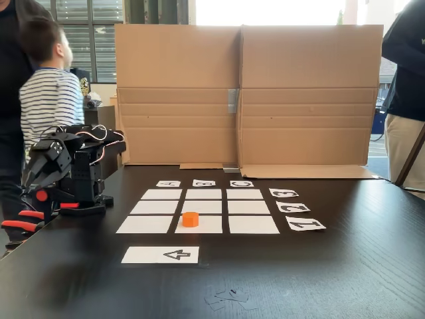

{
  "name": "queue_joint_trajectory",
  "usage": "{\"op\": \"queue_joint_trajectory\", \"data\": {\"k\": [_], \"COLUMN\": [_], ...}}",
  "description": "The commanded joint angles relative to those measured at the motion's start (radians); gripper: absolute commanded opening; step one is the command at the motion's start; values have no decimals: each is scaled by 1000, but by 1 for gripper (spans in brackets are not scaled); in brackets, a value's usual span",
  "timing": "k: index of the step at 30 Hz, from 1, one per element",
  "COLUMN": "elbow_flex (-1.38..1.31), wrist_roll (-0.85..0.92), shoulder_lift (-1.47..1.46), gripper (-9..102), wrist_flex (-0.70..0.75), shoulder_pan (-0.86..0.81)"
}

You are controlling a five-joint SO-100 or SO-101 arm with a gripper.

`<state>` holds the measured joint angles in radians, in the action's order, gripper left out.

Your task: Pick up the round, orange token and place it in the grid on square B1.

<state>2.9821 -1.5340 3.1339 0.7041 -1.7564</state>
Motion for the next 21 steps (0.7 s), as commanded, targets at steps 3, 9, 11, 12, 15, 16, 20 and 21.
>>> {"op": "queue_joint_trajectory", "data": {"k": [3, 9, 11, 12, 15, 16, 20, 21], "elbow_flex": [15, 38, 38, 38, 38, 38, 38, 38], "wrist_roll": [6, 2, 2, 2, 2, 2, 5, 5], "shoulder_lift": [71, 196, 196, 196, 195, 195, 195, 195], "gripper": [-1, -1, -1, -1, -1, -1, -1, -1], "wrist_flex": [21, 103, 103, 103, 103, 103, 103, 103], "shoulder_pan": [-104, -120, -120, -120, -115, -115, -112, -112]}}
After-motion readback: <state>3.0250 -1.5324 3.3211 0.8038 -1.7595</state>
